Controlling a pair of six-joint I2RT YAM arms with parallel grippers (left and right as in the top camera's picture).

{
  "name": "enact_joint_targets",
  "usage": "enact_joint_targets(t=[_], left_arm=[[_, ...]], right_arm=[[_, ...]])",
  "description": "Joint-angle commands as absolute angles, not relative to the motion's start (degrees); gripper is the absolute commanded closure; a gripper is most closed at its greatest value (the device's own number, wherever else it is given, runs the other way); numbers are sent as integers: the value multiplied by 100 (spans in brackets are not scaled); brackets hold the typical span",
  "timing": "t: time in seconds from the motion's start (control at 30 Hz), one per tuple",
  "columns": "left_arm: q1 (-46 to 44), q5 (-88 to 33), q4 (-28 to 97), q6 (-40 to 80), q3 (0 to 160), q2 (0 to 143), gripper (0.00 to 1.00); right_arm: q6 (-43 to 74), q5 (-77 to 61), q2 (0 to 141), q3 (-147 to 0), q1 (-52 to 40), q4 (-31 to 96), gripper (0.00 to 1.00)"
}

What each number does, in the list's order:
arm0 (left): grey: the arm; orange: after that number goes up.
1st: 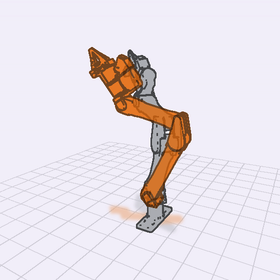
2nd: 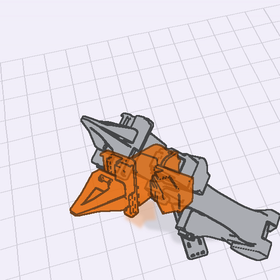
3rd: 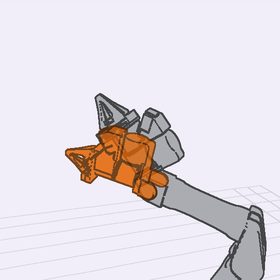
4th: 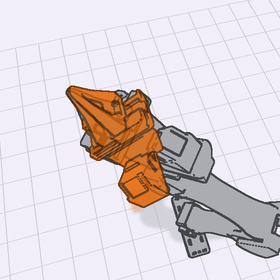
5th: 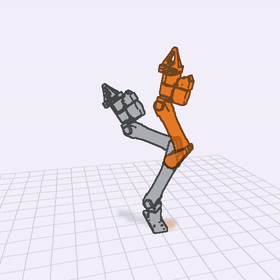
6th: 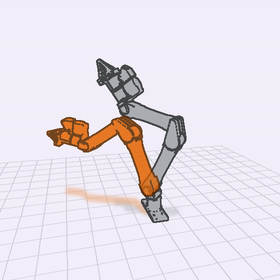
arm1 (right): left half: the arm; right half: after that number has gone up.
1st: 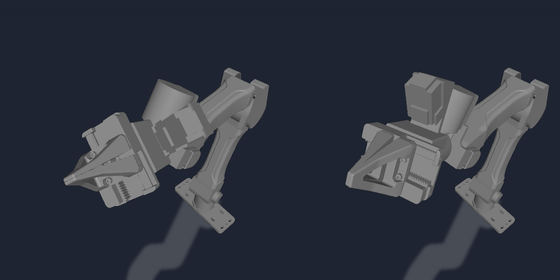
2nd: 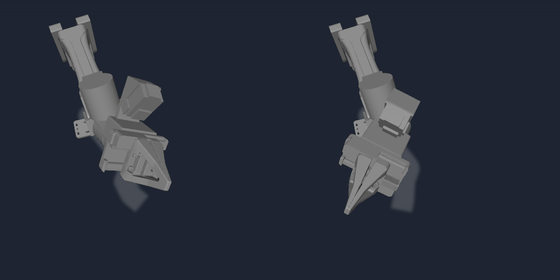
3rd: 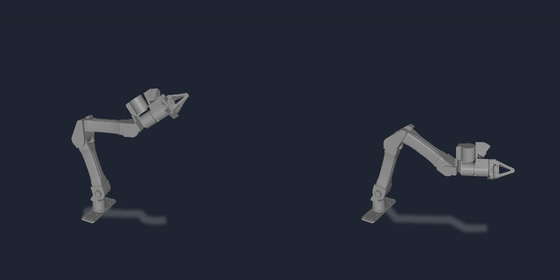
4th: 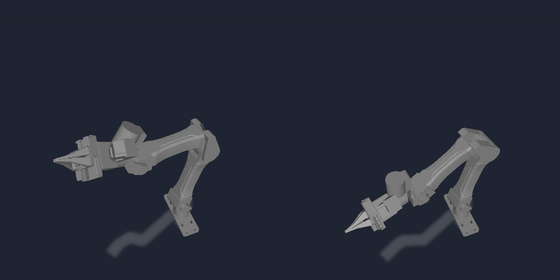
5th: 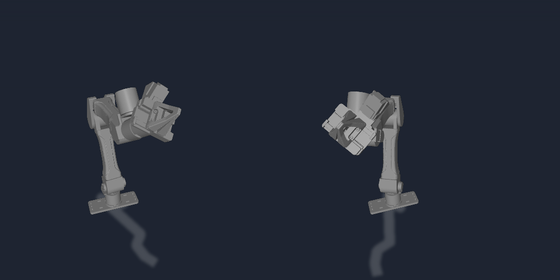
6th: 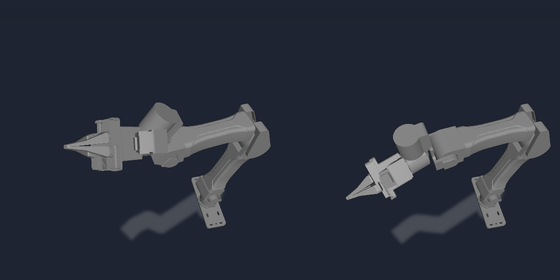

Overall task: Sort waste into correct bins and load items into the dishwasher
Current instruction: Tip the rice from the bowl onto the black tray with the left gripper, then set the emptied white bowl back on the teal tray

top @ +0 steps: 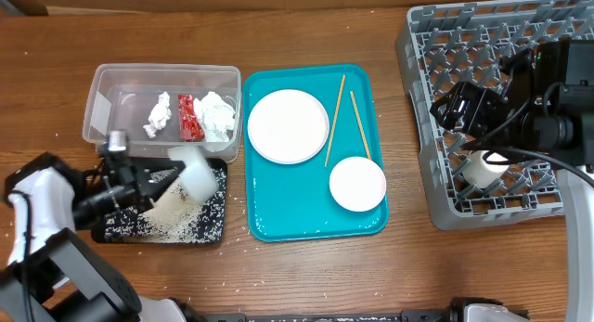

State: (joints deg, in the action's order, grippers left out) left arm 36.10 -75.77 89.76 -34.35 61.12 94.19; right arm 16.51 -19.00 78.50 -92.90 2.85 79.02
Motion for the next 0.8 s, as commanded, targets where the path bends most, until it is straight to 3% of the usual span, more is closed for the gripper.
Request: enact_joint_targets(t=[0.0, 0.1, 0.17, 0.33, 0.4, 0.57, 0.77], left_arm=[[2993, -7406, 8965, -3385, 6241, 8956, 96], [2342, -6888, 8451, -2178, 6401, 8648, 96], [1514, -5728, 7467, -283, 6475, 8318, 96], [-191, -3896, 6302, 1839, 6475, 7985, 96], [-1107, -2591, 5937, 2552, 6473, 8027, 96], [-2917, -362, 5264, 3529, 6471, 8497, 96], [-4032, 311, 4436, 3627, 6471, 9472, 92]], right_arm=[[1653, -1848, 7846, -9334, 252, 7837, 0], [1653, -1848, 7846, -9334, 252, 7815, 0], [1653, -1848, 7846, -9334, 252, 7795, 0], [1651, -1848, 7846, -9334, 252, 7791, 0], [1651, -1848, 7846, -9334, 252, 7784, 0], [1653, -1848, 7846, -9334, 252, 7736, 0], [1651, -1848, 7846, -9334, 252, 7701, 0]])
